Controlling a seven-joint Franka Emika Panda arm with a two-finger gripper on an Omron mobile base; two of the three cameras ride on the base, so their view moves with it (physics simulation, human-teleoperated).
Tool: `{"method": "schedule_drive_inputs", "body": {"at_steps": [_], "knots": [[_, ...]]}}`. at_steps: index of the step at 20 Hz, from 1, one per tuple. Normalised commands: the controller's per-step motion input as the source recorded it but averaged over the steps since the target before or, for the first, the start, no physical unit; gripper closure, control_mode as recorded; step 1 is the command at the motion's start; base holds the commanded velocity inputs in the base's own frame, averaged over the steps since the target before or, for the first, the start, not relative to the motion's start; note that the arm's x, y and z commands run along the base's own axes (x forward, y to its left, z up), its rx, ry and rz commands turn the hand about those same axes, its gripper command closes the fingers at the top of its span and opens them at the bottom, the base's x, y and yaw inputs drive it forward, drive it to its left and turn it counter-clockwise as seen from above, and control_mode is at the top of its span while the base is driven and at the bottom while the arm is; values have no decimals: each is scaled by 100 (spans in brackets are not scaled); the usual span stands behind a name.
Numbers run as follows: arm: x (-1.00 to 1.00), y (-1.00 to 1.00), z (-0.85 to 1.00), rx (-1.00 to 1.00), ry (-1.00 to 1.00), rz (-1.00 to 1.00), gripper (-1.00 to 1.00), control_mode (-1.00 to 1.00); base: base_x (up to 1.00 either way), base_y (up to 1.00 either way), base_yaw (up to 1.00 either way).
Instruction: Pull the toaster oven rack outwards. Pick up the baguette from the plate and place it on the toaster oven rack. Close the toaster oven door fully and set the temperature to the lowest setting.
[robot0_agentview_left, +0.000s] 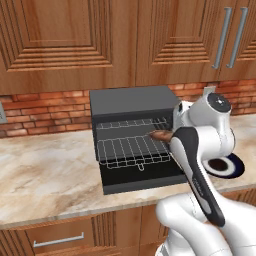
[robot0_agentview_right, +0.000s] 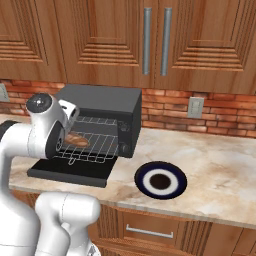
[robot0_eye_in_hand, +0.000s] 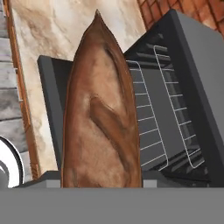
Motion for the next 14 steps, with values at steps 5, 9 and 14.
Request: {"method": "schedule_drive_inputs", "body": {"at_steps": [5, 9, 14], "knots": [[6, 18, -19, -4, 0, 9, 100, -100, 0, 0, 0], [16, 3, -20, -1, 0, 3, 100, -100, 0, 0, 0], [22, 0, -20, 0, 0, 3, 100, -100, 0, 0, 0]]}}
